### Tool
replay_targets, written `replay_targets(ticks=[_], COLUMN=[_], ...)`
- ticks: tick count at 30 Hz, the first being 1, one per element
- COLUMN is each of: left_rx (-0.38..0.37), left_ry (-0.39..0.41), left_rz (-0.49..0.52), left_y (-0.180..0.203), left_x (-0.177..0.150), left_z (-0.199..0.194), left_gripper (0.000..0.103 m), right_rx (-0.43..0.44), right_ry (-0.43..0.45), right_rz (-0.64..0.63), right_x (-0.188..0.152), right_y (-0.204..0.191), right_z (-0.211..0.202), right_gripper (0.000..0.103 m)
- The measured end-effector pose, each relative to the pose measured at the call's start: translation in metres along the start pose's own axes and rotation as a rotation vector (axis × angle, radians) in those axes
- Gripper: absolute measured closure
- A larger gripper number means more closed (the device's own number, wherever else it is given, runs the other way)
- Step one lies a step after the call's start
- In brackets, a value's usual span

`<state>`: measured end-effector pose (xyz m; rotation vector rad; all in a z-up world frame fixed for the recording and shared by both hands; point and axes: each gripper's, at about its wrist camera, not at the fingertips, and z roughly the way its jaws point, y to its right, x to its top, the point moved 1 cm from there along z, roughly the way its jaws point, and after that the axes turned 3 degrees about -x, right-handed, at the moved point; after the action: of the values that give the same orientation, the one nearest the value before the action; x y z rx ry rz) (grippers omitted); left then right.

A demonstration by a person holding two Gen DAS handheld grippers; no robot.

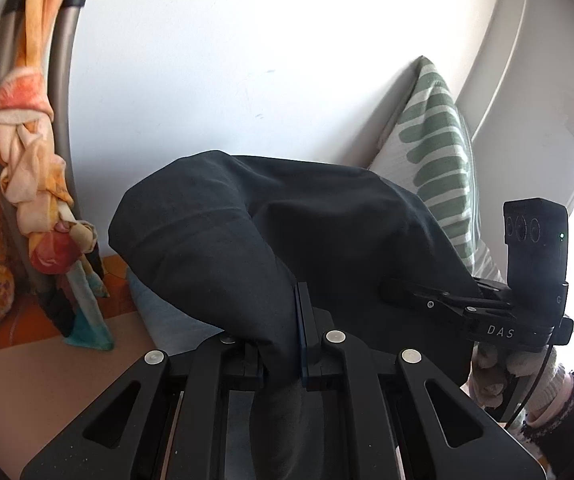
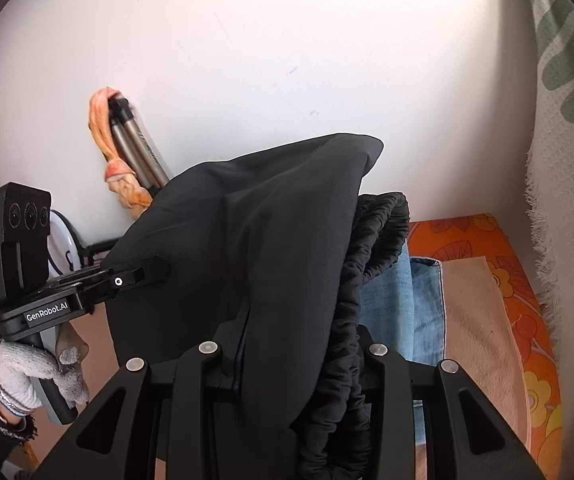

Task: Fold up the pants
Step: 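Carry the folded sweatpants with both grippers onto the folded denim pile, then lower the sweatpants onto the denim and open both grippers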

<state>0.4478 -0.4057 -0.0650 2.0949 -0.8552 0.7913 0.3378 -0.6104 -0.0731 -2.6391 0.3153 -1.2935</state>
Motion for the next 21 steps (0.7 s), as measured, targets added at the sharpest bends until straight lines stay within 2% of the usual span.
replay_targets(ticks=[5, 10, 12, 15, 19, 21], left_rx=[0.041, 0.132, 0.157, 0.203, 0.240, 0.266], left_ry=[-0.030, -0.071, -0.076, -0.075, -0.058, -0.063], left_rz=[-0.008, 0.047, 0.052, 0.049, 0.048, 0.057], left_y=[-0.008, -0.002, -0.002, -0.005, -0.007, -0.007], left_x=[-0.003, -0.009, -0.011, -0.015, -0.017, -0.020], left_z=[0.016, 0.023, 0.021, 0.016, 0.006, 0.004], left_gripper=[0.093, 0.087, 0.085, 0.074, 0.060, 0.060], right_rx=[-0.043, -0.128, -0.173, -0.227, -0.299, -0.299], right_ry=[-0.057, -0.108, -0.100, -0.063, 0.006, 0.027], right_rz=[-0.021, -0.025, -0.021, -0.003, -0.016, -0.030], right_x=[-0.004, -0.011, -0.012, -0.010, -0.007, -0.008], right_y=[0.012, 0.021, 0.024, 0.030, 0.029, 0.023], right_z=[0.022, 0.034, 0.032, 0.021, -0.002, -0.010], right_gripper=[0.067, 0.054, 0.048, 0.040, 0.039, 0.039])
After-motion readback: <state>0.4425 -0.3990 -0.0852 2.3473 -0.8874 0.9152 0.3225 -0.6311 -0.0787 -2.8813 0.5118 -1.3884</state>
